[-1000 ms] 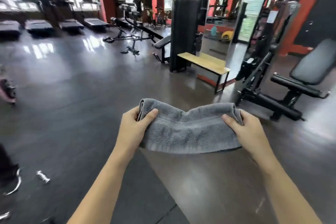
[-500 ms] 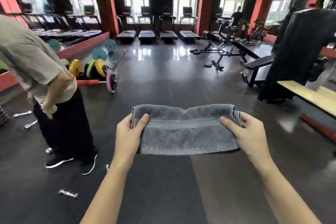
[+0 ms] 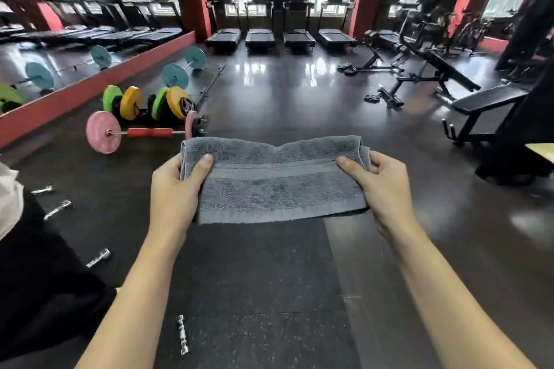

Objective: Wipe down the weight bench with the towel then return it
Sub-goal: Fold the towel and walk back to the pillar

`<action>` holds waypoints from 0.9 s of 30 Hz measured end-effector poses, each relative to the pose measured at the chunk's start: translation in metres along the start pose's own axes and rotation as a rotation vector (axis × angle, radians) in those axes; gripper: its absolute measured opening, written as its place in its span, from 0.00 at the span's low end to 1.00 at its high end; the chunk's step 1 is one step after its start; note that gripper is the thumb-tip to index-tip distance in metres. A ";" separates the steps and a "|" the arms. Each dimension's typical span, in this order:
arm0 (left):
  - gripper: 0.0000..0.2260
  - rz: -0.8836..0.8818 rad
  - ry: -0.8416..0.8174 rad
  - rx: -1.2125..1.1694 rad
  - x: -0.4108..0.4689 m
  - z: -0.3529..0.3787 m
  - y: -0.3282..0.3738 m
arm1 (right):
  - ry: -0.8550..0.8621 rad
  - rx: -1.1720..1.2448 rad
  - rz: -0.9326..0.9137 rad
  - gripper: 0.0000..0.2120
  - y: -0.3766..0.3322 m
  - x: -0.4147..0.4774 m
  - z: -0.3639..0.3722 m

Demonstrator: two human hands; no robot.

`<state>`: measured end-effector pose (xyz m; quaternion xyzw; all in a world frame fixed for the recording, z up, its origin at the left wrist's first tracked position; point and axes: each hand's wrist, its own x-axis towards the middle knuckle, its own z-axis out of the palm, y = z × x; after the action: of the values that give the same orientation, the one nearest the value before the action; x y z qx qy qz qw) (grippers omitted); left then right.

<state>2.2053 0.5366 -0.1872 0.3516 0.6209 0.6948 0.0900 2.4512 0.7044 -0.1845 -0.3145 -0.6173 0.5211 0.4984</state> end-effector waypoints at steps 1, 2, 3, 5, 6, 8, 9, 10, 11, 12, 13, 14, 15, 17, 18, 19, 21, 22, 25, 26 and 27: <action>0.05 -0.001 -0.002 0.005 0.019 0.010 -0.011 | -0.003 0.009 -0.001 0.02 0.011 0.023 0.004; 0.05 -0.003 0.000 0.006 0.039 0.021 -0.022 | -0.009 0.017 -0.003 0.02 0.022 0.047 0.008; 0.06 -0.005 0.006 0.005 0.058 0.032 -0.034 | -0.019 0.024 -0.005 0.02 0.033 0.073 0.012; 0.06 0.003 0.021 0.007 0.099 0.055 -0.055 | -0.043 0.041 -0.009 0.03 0.053 0.126 0.021; 0.06 0.007 0.034 0.010 0.121 0.065 -0.063 | -0.060 0.049 -0.010 0.03 0.061 0.155 0.026; 0.06 -0.001 0.084 0.013 0.167 0.083 -0.076 | -0.112 0.052 -0.004 0.03 0.070 0.216 0.044; 0.07 -0.007 0.114 0.012 0.189 0.089 -0.081 | -0.140 0.048 -0.008 0.02 0.073 0.245 0.055; 0.07 -0.010 0.143 0.013 0.211 0.092 -0.085 | -0.165 0.045 -0.014 0.02 0.076 0.273 0.068; 0.07 -0.010 0.170 0.018 0.234 0.094 -0.090 | -0.191 0.050 -0.019 0.03 0.079 0.301 0.082; 0.06 -0.007 0.197 0.022 0.257 0.093 -0.096 | -0.219 0.062 -0.018 0.03 0.083 0.328 0.098; 0.05 -0.007 0.226 0.026 0.276 0.091 -0.102 | -0.251 0.070 -0.010 0.02 0.088 0.352 0.115; 0.05 -0.009 0.255 0.028 0.295 0.087 -0.109 | -0.286 0.071 0.000 0.02 0.094 0.374 0.133; 0.05 -0.012 0.282 0.029 0.313 0.082 -0.118 | -0.320 0.067 0.007 0.02 0.102 0.395 0.153; 0.06 -0.027 0.325 0.043 0.350 0.070 -0.140 | -0.378 0.061 0.023 0.02 0.121 0.432 0.195; 0.06 -0.037 0.341 0.052 0.369 0.063 -0.152 | -0.401 0.060 0.032 0.02 0.131 0.448 0.218; 0.06 -0.043 0.358 0.059 0.389 0.055 -0.165 | -0.420 0.062 0.041 0.03 0.143 0.463 0.241; 0.06 -0.056 0.395 0.060 0.431 0.036 -0.193 | -0.452 0.068 0.051 0.04 0.163 0.494 0.290; 0.06 -0.066 0.414 0.053 0.453 0.026 -0.207 | -0.467 0.068 0.054 0.04 0.171 0.510 0.317; 0.06 -0.107 0.453 0.012 0.524 -0.012 -0.244 | -0.512 0.031 0.044 0.04 0.190 0.560 0.401; 0.06 -0.132 0.462 0.005 0.548 -0.026 -0.253 | -0.527 0.011 0.051 0.04 0.193 0.577 0.429; 0.06 -0.151 0.473 -0.007 0.572 -0.039 -0.261 | -0.546 0.003 0.058 0.04 0.196 0.593 0.458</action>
<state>1.6792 0.8818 -0.2132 0.1313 0.6469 0.7512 -0.0049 1.8125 1.1427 -0.1831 -0.1792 -0.7190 0.6014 0.2987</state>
